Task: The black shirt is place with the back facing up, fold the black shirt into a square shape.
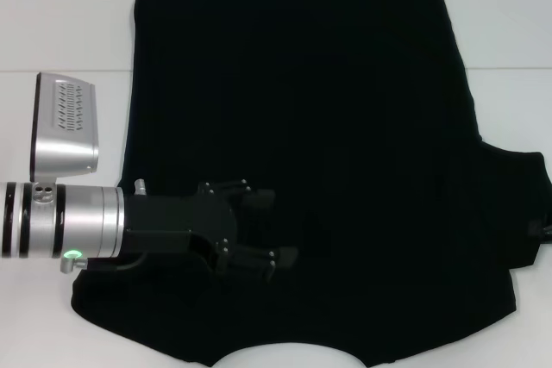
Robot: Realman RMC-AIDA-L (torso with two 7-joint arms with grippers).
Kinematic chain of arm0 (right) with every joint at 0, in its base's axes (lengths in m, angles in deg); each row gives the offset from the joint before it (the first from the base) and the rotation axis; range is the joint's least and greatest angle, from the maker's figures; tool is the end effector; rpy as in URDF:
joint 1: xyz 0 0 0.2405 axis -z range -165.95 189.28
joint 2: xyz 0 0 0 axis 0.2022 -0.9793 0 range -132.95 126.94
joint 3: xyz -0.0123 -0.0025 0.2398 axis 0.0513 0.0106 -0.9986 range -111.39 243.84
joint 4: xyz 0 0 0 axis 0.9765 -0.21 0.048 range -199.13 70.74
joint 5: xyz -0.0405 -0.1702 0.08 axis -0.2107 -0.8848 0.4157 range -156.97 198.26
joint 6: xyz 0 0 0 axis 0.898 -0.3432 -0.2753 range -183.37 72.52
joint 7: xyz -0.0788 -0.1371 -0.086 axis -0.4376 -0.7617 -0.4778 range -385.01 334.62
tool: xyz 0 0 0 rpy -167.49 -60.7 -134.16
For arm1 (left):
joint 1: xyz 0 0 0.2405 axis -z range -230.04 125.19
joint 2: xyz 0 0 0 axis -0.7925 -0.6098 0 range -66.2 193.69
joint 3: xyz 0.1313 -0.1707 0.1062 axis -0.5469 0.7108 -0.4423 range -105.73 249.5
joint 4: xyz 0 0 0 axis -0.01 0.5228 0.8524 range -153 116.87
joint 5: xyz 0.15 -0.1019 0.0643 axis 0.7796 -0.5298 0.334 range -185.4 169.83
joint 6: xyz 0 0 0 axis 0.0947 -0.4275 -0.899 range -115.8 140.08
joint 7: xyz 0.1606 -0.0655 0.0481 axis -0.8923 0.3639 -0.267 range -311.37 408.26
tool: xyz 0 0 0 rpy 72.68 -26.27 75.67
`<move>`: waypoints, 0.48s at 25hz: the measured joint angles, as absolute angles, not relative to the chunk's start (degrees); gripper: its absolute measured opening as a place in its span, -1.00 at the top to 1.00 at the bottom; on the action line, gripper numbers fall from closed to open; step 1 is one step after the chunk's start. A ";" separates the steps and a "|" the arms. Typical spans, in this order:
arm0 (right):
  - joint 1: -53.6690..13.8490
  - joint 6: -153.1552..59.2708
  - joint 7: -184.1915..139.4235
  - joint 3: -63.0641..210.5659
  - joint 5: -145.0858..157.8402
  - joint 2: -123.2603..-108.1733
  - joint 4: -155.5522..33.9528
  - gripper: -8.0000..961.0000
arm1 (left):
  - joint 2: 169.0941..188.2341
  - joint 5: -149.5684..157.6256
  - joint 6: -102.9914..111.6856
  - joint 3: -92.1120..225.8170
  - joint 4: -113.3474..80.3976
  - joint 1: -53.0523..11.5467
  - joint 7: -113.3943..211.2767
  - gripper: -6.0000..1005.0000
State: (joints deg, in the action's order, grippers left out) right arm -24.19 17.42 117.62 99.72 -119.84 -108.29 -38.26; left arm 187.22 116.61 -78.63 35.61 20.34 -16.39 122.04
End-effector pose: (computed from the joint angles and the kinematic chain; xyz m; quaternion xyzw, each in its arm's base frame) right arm 0.3411 0.3509 0.0358 -0.6688 0.7118 0.0842 0.1971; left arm -0.1959 0.3186 -0.0564 -0.9647 -0.1357 -0.2107 0.0807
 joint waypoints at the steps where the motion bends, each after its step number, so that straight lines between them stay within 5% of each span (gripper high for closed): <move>1: -24.28 17.20 117.62 99.75 -119.90 -108.40 -38.26 0.31 | 187.22 116.60 -78.51 35.61 20.34 -16.39 122.05 -0.89; 12: -22.42 16.66 115.65 98.58 -119.77 -108.49 -36.43 0.87 | 187.30 116.42 -78.11 35.64 20.34 -16.46 122.28 -0.89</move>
State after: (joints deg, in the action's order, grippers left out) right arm -22.42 16.66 115.65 98.58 -119.77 -108.49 -36.43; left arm 187.30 116.42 -78.11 35.64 20.34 -16.46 122.28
